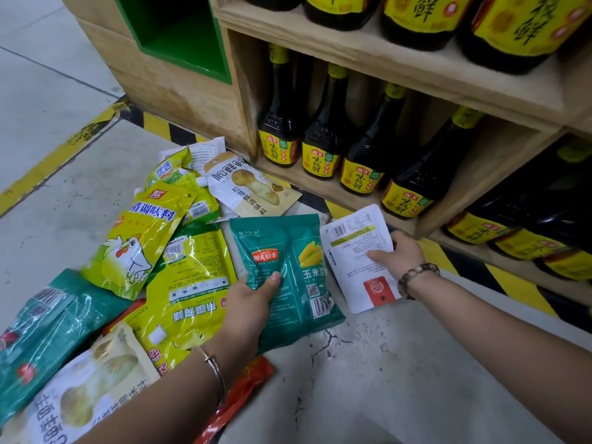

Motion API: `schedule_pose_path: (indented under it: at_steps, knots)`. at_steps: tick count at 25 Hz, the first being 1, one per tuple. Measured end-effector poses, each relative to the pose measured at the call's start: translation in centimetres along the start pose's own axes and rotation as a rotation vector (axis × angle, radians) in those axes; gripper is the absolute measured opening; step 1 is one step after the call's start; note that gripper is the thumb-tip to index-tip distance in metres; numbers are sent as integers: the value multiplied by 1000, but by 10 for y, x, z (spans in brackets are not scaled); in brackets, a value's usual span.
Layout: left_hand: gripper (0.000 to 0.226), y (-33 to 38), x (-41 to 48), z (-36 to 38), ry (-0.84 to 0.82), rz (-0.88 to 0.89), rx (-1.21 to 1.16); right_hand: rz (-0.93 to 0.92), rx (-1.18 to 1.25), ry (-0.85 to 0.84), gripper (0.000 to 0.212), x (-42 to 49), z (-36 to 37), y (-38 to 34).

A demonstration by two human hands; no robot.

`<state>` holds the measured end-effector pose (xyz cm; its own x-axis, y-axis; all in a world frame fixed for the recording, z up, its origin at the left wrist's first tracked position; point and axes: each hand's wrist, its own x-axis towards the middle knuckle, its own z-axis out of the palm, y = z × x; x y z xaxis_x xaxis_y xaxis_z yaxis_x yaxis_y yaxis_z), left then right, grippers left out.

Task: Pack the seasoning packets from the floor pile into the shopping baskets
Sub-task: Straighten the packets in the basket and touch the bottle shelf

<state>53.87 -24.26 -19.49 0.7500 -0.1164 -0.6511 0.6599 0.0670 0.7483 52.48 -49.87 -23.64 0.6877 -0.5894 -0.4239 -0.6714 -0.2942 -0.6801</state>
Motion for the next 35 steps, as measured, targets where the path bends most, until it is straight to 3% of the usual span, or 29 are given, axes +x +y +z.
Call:
schedule_pose_path:
  at_steps: [7,13,23,32,35]
  knots:
    - [6,3,-7,36,-98,45,40,-19,428,110,20,-51,-70,-3]
    - [10,17,-31,77,-299,99,65,-82,433,203,22,-86,-137,8]
    - [11,32,-81,127,-464,154,66,-160,476,294,27,-128,-231,-13]
    - [8,43,-130,188,-501,243,-79,-324,377,539,32,-179,-304,-11]
    - [19,39,-160,222,-535,314,-113,-349,364,595,31,-203,-337,-3]
